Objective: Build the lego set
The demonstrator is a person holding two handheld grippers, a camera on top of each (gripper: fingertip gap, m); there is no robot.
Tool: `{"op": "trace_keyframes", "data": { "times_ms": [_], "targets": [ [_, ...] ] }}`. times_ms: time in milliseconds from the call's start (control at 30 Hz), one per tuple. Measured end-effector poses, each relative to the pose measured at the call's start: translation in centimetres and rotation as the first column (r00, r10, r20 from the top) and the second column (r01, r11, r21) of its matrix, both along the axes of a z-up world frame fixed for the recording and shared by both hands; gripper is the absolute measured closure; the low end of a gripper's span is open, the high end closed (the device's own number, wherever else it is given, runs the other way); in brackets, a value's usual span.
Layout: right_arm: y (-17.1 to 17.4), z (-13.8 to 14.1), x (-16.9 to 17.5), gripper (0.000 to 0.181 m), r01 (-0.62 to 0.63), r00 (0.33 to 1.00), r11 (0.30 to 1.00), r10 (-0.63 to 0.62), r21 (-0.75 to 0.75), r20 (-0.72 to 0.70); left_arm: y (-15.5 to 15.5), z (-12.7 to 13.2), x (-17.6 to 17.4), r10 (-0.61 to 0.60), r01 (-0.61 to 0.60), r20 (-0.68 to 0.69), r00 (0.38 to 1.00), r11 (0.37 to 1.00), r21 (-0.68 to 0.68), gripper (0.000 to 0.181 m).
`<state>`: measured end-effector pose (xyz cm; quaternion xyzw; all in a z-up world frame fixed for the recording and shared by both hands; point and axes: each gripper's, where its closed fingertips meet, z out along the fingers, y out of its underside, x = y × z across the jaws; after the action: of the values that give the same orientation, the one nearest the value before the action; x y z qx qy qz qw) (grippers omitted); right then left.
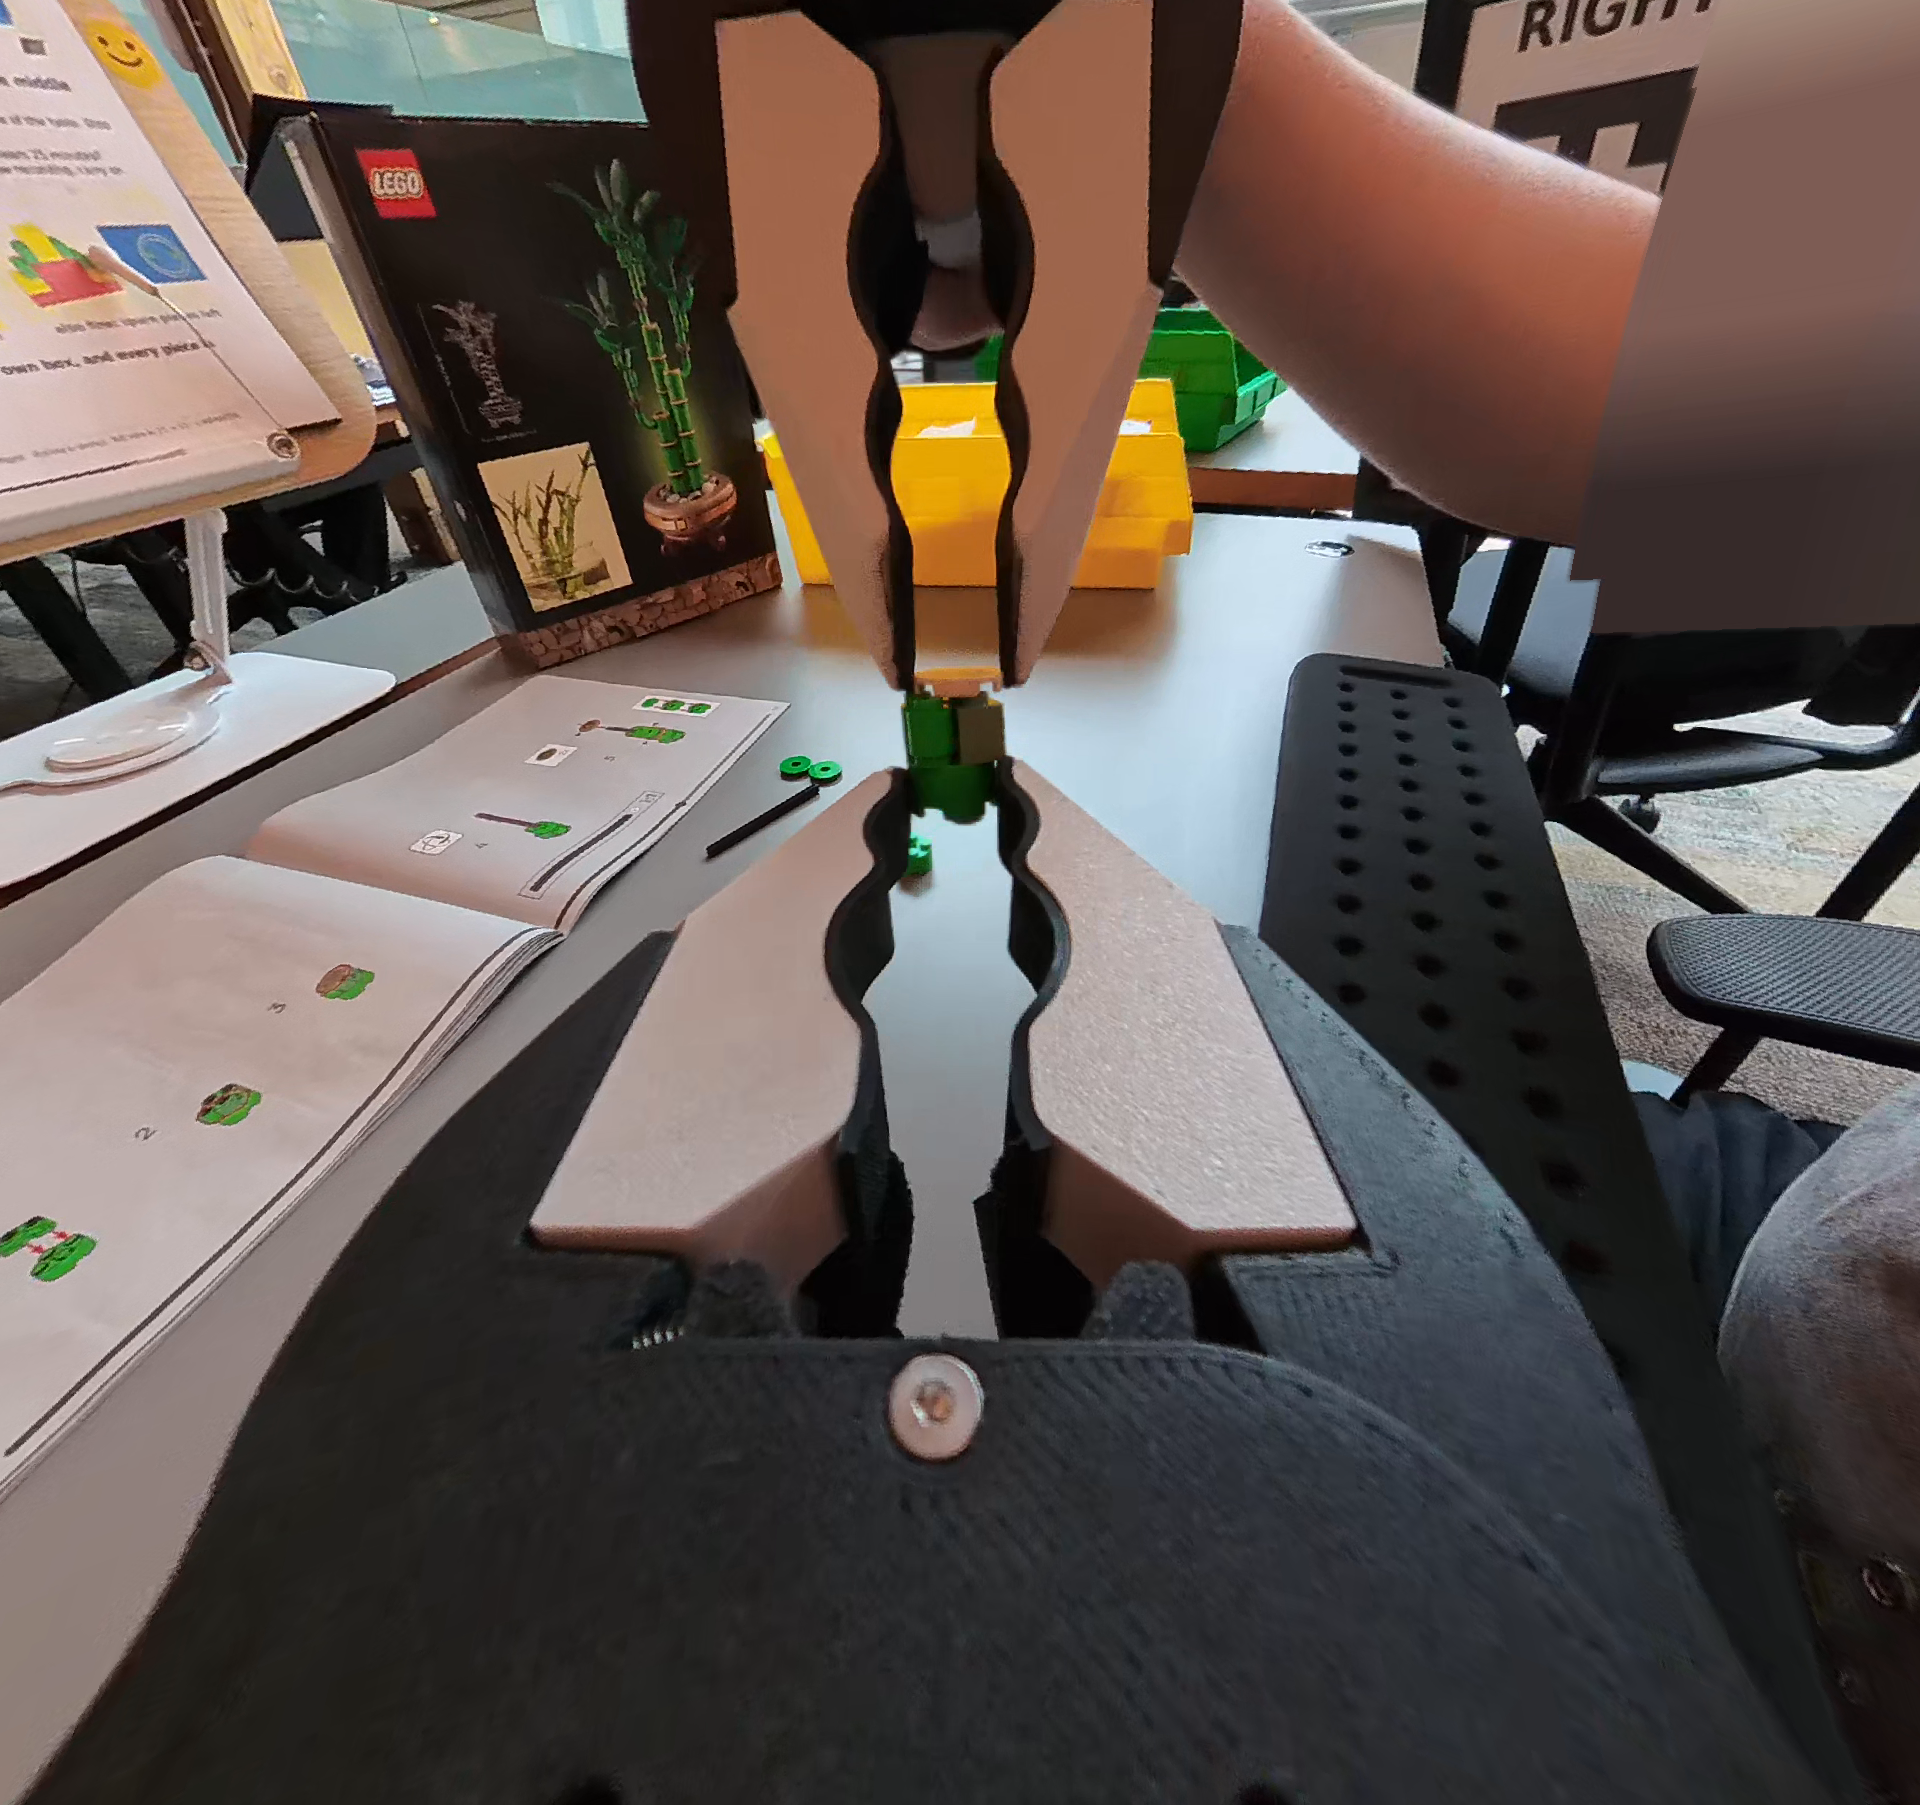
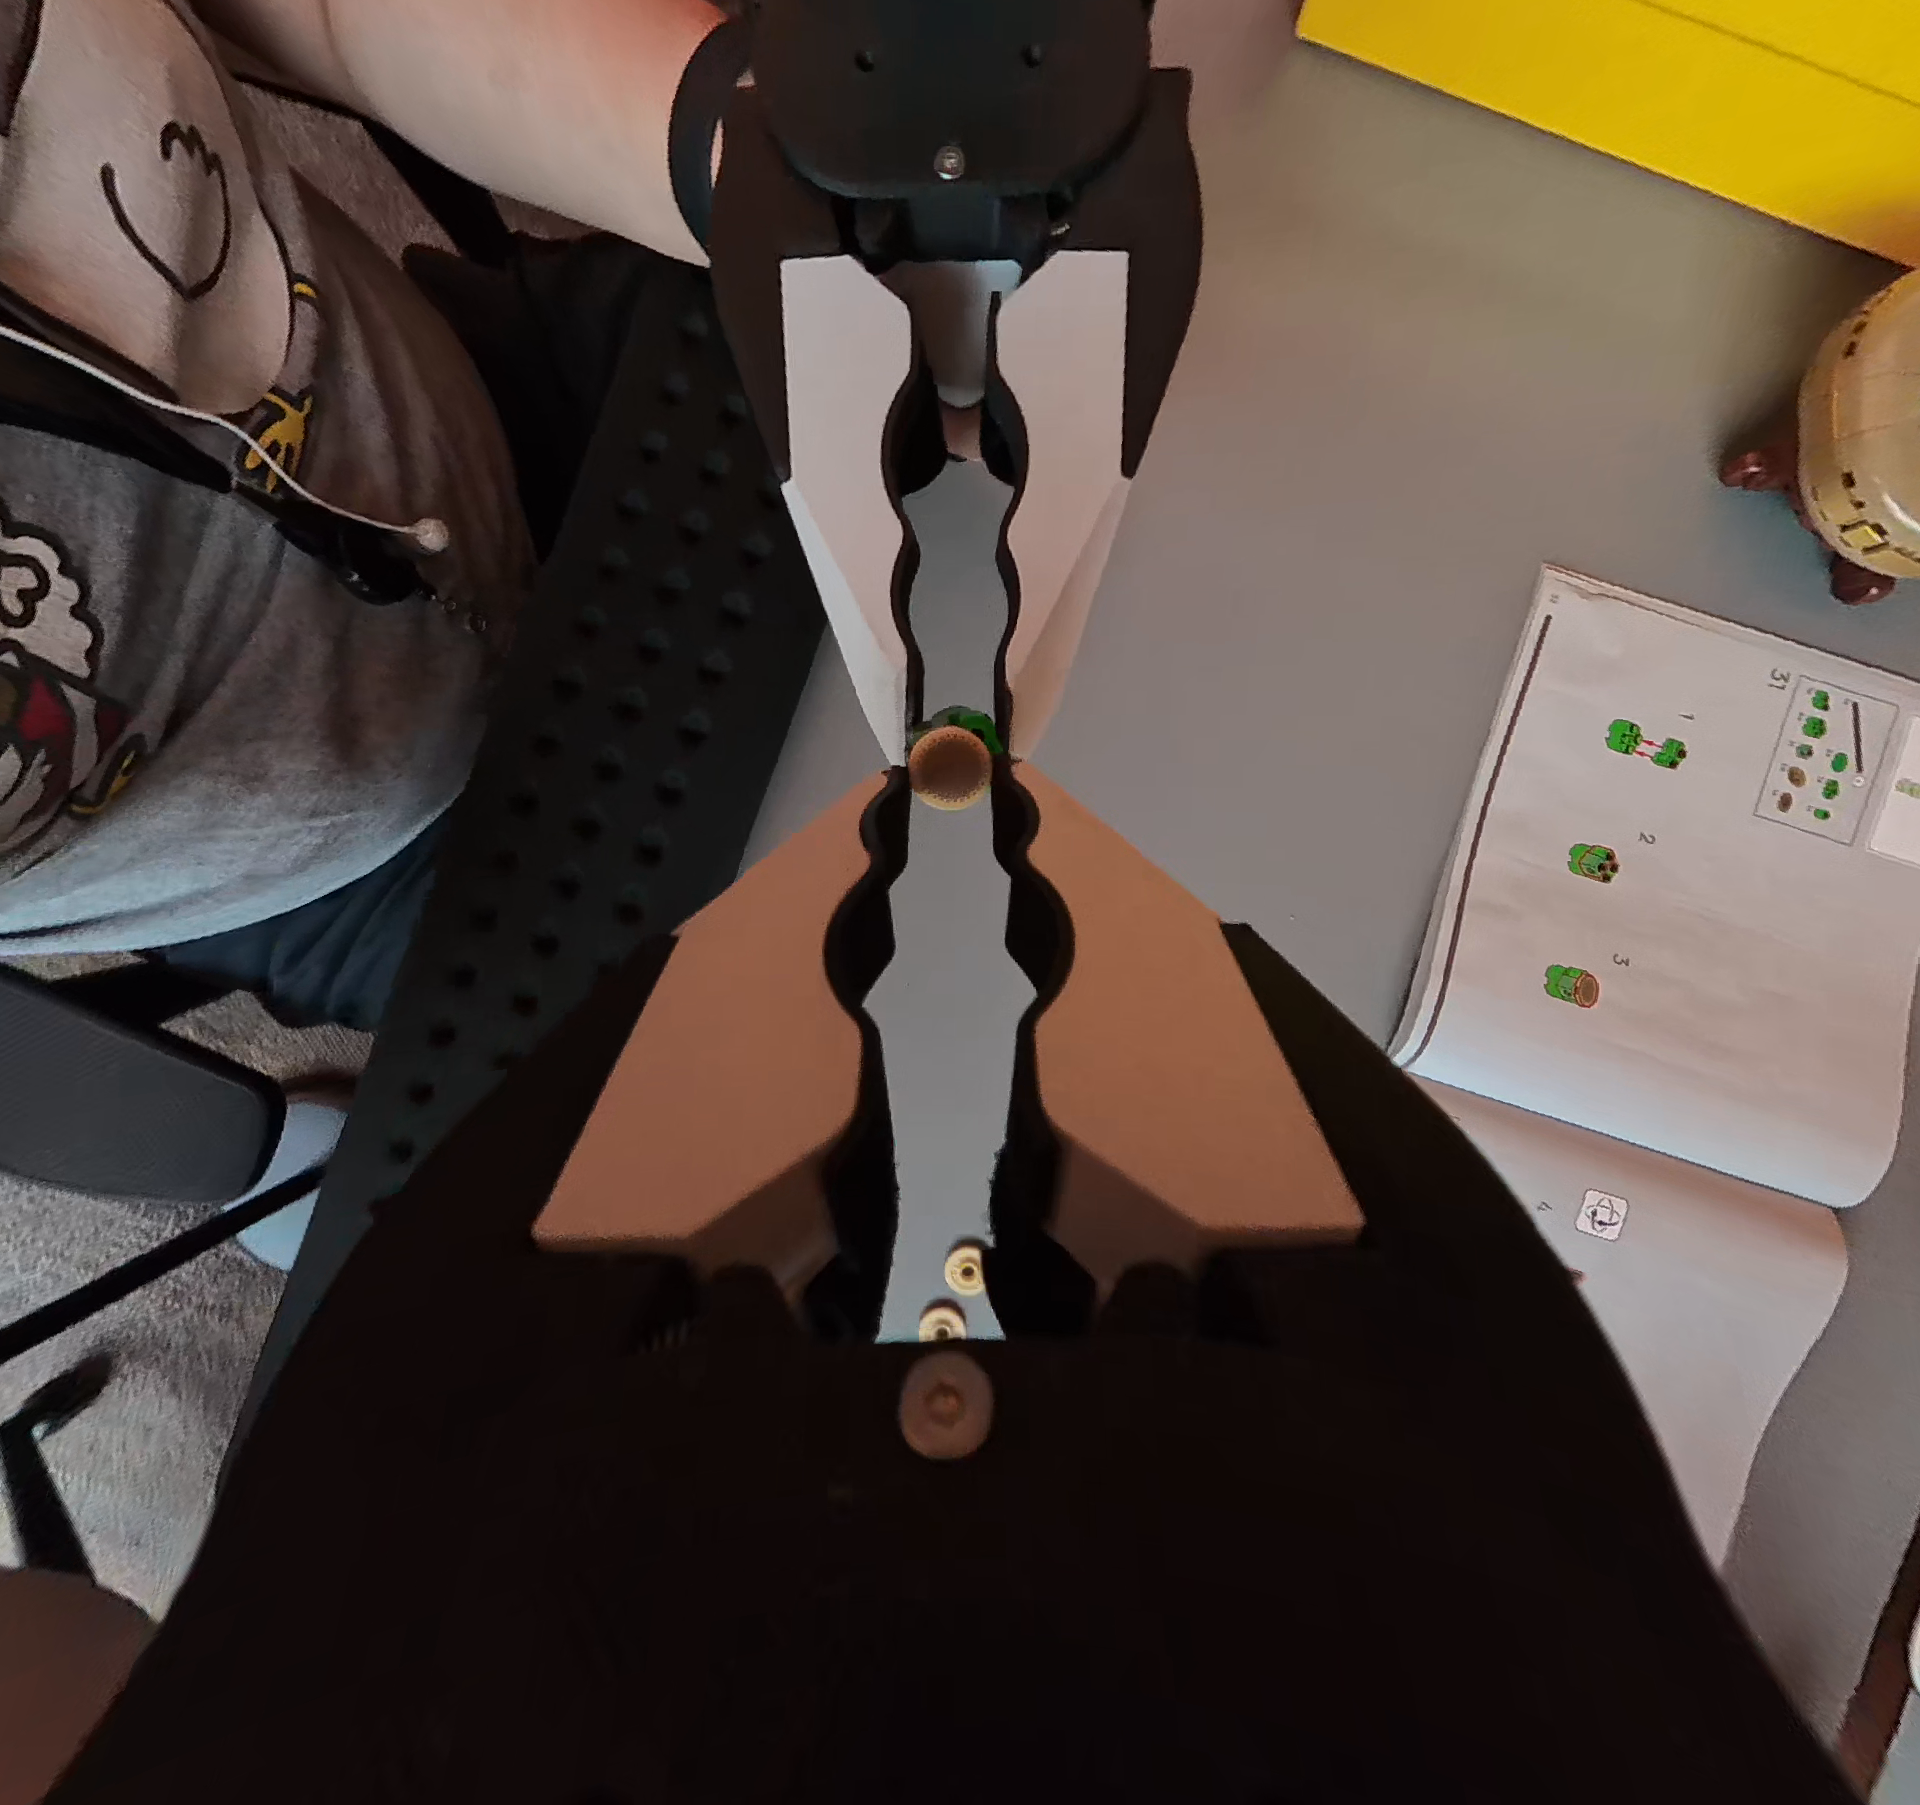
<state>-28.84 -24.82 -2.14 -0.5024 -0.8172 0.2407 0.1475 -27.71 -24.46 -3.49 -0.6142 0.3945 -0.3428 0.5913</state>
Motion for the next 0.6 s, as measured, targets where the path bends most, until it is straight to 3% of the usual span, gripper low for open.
{"op": "trace_keyframes", "data": {
  "times_ms": [600],
  "targets": [
    [-1.7,1.9,-0.3,0.166,-0.21,0.965,0.976,0.198,0.055,0.169,-1.9,2.0,0.1,-0.107,0.102,0.096,0.99,0.993,0.051,0.167]
  ]
}}
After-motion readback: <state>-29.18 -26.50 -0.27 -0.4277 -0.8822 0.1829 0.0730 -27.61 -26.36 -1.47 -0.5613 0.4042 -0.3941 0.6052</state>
